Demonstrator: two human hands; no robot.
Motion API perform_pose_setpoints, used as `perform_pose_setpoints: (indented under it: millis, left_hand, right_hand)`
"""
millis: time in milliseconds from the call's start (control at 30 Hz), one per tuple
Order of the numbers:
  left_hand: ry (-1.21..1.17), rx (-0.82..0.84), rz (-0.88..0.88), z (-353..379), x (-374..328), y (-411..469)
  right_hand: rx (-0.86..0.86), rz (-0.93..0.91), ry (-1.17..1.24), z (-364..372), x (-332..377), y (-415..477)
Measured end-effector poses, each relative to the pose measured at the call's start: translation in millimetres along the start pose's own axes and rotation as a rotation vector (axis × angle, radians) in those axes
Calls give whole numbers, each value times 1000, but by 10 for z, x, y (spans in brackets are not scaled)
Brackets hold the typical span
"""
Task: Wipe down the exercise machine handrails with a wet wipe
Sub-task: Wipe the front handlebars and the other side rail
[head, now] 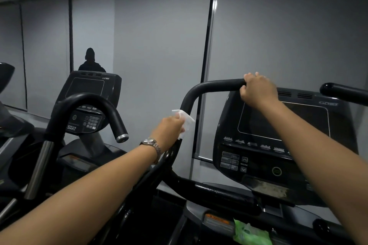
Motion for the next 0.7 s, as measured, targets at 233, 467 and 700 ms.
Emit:
perform_pose_setpoints:
  millis: [233, 467, 700]
  left_hand:
    - [378, 144, 765, 403, -285, -546]
    - [266, 58, 590, 215, -296, -180]
    - [169, 136, 622, 330, -171, -307]
  right_hand:
    - [77, -305, 19, 214, 717, -92]
    - [123, -322, -14, 273, 745, -100]
    - [100, -292, 8, 210, 713, -105]
Point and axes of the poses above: each hand's wrist, its own y-axis towards the middle knuckle, its own z-axis out of the palm, x = y × z, the point moved 10 cm from there along y, towards the middle knuckle, and after that the axes turned 4 degrees about y, right-handed, at the moved point
